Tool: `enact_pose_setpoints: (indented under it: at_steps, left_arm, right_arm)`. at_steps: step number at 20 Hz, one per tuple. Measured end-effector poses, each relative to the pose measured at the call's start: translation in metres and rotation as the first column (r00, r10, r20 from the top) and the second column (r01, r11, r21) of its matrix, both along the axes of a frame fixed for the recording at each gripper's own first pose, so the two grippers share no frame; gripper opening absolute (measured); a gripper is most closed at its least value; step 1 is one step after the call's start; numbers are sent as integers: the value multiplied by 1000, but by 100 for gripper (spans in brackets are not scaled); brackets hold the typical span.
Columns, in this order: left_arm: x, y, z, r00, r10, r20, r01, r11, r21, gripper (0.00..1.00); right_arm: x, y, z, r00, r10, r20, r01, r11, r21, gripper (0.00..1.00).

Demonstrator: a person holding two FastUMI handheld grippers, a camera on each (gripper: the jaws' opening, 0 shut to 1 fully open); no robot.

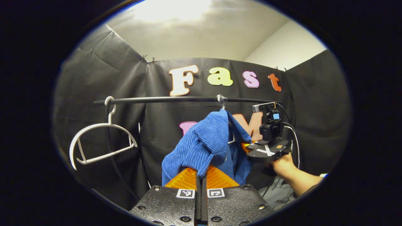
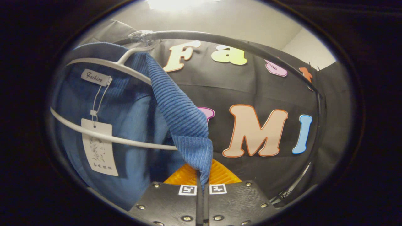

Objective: Grasp the clothes on the hanger with both hands and then place them into the laundry hamper below.

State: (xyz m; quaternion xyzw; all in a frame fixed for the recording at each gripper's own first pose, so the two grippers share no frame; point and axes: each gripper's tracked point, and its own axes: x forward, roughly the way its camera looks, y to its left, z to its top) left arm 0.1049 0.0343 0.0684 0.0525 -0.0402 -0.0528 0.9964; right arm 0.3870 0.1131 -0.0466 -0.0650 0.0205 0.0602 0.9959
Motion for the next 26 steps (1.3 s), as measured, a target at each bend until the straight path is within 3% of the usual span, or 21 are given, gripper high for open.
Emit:
enact_pose_setpoints:
  at_steps: [8,10,11,13,17,18,21,26]
  left_arm:
    - [0,27,25,993,61,103,-65,997,37,0]
    - [3,33,23,996,55,75,-54,998,-17,0]
    - [4,37,26,997,50,66,-46,997,-68,0]
    - [7,42,42,996,37,79,-23,987,-162,0]
    - [18,55,49,995,56,81,-44,989,-144,0]
    - [22,62,53,992,81,96,-68,989,-134,1]
    - [40,78,63,984,136,116,-124,987,-105,0]
    - [50,88,52,991,116,65,-110,990,-85,0]
  right_arm:
    - [19,-28,32,989,-116,89,118,993,-7,0]
    - [24,-35,46,982,-142,127,141,990,11,0]
    - [27,-36,50,981,-139,134,137,990,27,5]
    - [36,-36,53,981,-131,145,126,991,46,0]
    - [53,-38,59,981,-113,160,103,992,70,0]
    - [58,-38,59,983,-100,152,89,993,78,4]
    - [73,-30,47,993,-38,109,27,995,100,0]
    - [87,-23,43,995,34,96,-46,991,125,0]
